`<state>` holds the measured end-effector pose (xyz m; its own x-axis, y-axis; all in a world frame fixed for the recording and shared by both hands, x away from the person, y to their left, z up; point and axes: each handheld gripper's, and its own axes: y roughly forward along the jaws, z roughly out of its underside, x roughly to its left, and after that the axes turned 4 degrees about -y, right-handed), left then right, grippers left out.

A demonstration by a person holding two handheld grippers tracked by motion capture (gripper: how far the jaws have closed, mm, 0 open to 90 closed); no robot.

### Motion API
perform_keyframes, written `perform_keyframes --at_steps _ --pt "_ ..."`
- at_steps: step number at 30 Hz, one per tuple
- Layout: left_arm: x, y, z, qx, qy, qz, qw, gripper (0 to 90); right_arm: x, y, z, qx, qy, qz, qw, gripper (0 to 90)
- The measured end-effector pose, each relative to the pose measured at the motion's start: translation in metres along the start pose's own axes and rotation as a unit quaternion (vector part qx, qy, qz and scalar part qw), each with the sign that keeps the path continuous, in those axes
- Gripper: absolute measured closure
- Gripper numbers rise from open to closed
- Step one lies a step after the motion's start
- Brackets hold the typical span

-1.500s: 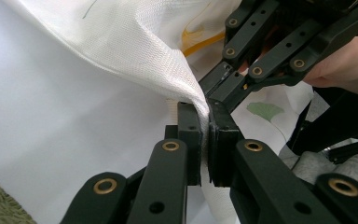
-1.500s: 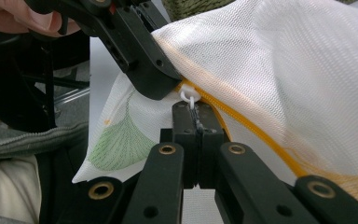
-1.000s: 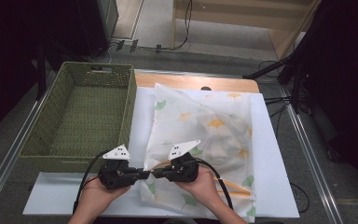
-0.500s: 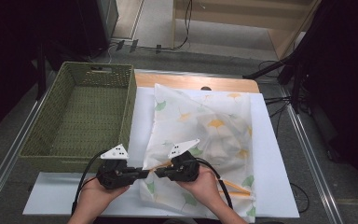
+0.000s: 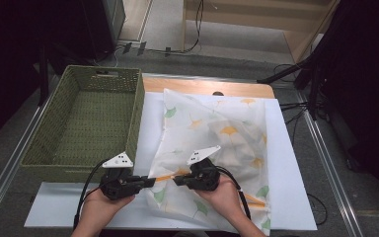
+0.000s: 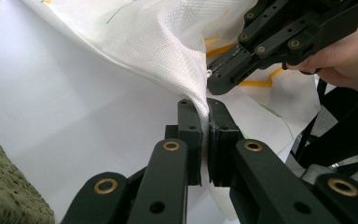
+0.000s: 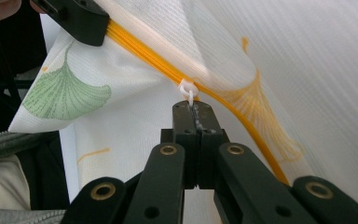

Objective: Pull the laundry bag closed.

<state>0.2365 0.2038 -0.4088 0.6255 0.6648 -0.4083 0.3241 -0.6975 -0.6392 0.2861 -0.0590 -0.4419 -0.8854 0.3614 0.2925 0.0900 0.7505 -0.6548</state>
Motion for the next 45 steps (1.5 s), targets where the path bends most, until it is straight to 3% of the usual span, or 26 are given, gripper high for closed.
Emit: perform_keyframes --at_steps 21,33,45 --pt "0.004 -0.002 -0.001 -0.004 0.001 0.005 1.0 86.5 -0.005 -0.014 0.012 0.004 0.017 0.017 0.9997 90.0" --pt "0.004 -0.002 -0.001 -0.003 0.004 0.008 1.0 86.4 -0.002 -0.026 0.019 0.01 0.014 0.023 0.9996 90.0" --pt "0.003 -0.001 -0.002 0.002 0.01 0.016 0.9998 86.5 -0.007 -0.043 0.033 0.013 0.037 0.038 0.9985 90.0"
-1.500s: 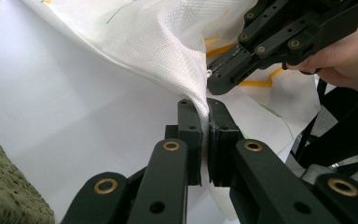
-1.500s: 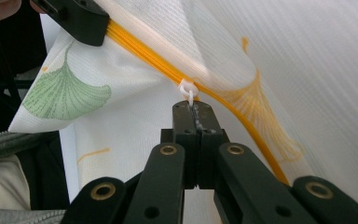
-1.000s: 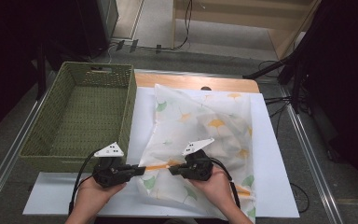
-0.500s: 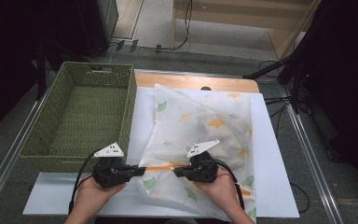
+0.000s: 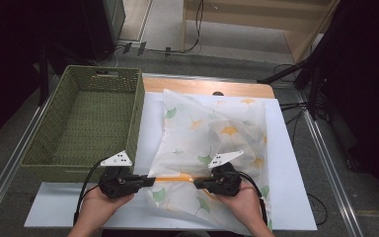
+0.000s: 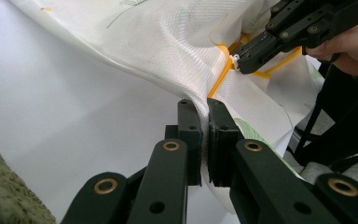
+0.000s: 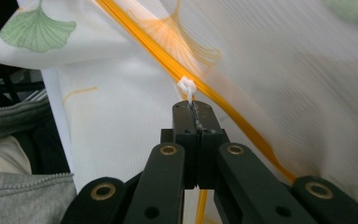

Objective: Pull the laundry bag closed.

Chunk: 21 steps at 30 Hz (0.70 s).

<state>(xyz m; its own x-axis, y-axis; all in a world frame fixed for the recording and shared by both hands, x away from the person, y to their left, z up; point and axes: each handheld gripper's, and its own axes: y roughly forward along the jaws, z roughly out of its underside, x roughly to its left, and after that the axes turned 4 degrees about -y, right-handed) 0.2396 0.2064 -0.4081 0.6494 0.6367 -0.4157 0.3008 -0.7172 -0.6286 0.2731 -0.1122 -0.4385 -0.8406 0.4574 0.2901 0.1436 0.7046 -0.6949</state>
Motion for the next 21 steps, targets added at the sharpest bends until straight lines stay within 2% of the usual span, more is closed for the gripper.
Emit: perform_keyframes --at_steps 14,21 --pt "0.0019 0.0019 -0.0011 0.007 0.005 0.007 0.9999 86.5 -0.0006 -0.0096 0.0088 0.006 0.013 0.013 0.9998 90.0" --pt "0.002 0.0024 -0.0018 0.01 0.009 0.012 0.9998 86.4 -0.0032 -0.0086 0.0091 -0.009 0.02 0.006 0.9997 90.0"
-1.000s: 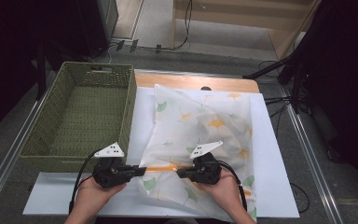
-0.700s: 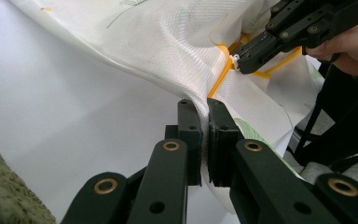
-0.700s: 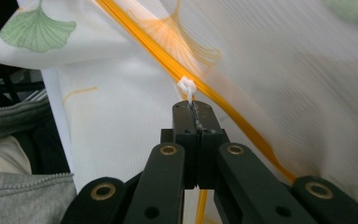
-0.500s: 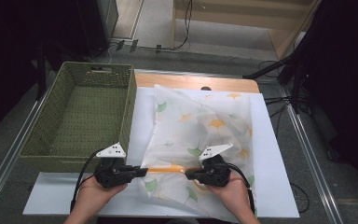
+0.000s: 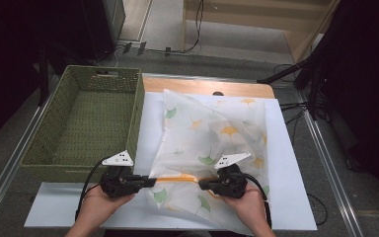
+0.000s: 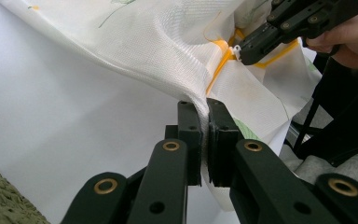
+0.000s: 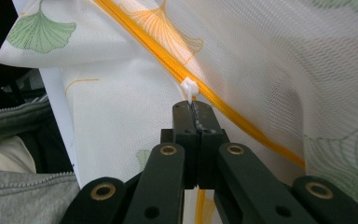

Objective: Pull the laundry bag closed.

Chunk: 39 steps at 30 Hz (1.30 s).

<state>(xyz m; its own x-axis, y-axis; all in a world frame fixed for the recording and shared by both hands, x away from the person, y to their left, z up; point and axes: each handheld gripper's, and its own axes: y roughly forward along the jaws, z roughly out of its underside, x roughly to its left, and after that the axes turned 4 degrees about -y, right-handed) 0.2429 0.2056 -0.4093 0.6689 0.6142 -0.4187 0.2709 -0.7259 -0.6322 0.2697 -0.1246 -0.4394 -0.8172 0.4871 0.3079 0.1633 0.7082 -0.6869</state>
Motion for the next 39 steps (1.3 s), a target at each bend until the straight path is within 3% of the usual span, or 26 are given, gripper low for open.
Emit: perform_keyframes --at_steps 3,10,18,31,39 --pt "0.0 0.002 0.0 0.002 -0.001 0.005 1.0 86.4 -0.002 0.002 -0.002 -0.007 -0.002 -0.007 1.0 90.0" --pt "-0.002 0.002 0.0 0.003 0.003 0.008 1.0 86.4 -0.004 0.027 -0.007 0.022 -0.008 -0.011 0.9997 90.0" --pt "-0.002 0.005 0.002 0.012 0.003 0.009 0.9999 86.3 -0.003 0.046 -0.008 0.05 -0.017 0.009 0.9985 90.0" --pt "-0.002 0.008 0.003 0.018 0.002 0.013 0.9998 86.2 0.003 0.052 -0.013 0.047 -0.021 0.033 0.9981 86.2" --pt "-0.003 0.008 0.003 0.017 0.003 0.008 0.9998 86.2 0.01 0.056 -0.016 0.051 -0.021 0.062 0.9966 90.0"
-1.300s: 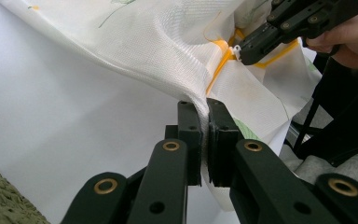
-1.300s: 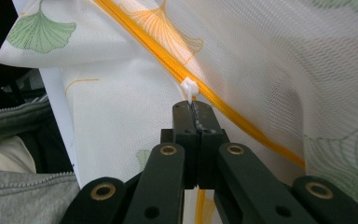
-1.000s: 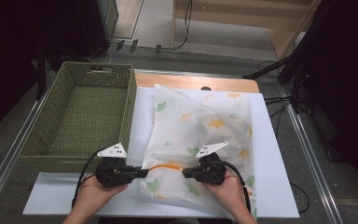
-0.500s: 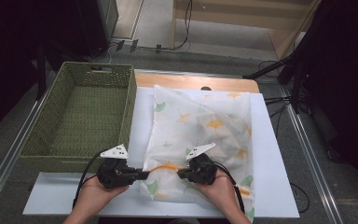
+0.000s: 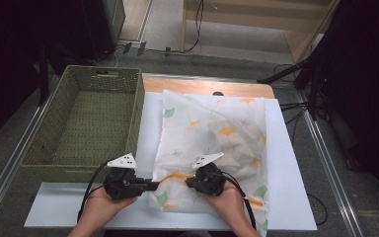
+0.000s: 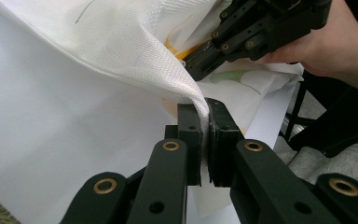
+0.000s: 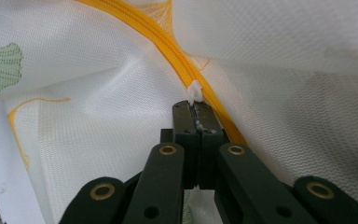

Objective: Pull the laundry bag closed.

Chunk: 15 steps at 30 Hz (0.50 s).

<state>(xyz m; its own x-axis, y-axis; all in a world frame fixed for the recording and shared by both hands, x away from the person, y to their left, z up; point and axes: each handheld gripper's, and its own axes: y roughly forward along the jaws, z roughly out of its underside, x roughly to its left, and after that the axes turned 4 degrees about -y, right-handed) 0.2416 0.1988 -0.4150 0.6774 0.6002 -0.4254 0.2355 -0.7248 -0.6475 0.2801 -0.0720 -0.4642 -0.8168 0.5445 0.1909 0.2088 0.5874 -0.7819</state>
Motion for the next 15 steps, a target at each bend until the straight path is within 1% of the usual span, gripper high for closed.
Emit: perform_keyframes --at_steps 2,5,8,9,13,15 --pt "0.001 -0.002 0.0 -0.001 0.0 -0.008 1.0 86.2 0.001 -0.003 -0.001 0.009 -0.001 0.004 1.0 90.0" --pt "0.004 -0.005 0.0 -0.007 -0.004 -0.012 0.9999 86.2 -0.001 -0.012 -0.002 0.004 0.002 -0.007 1.0 90.0" --pt "0.005 -0.009 -0.001 -0.016 -0.007 -0.016 0.9997 86.3 -0.002 -0.022 0.001 0.003 0.0 -0.008 1.0 90.0" --pt "0.005 -0.01 -0.001 -0.019 -0.007 -0.015 0.9997 86.3 -0.003 -0.025 0.003 0.004 0.005 -0.008 1.0 90.0" --pt "0.004 -0.01 0.0 -0.016 -0.003 -0.019 0.9997 86.4 -0.005 -0.036 0.011 -0.001 0.009 -0.012 0.9999 90.0" --pt "0.005 -0.012 0.0 -0.018 -0.005 -0.021 0.9996 86.4 -0.005 -0.041 0.015 0.009 0.006 0.004 0.9999 90.0"
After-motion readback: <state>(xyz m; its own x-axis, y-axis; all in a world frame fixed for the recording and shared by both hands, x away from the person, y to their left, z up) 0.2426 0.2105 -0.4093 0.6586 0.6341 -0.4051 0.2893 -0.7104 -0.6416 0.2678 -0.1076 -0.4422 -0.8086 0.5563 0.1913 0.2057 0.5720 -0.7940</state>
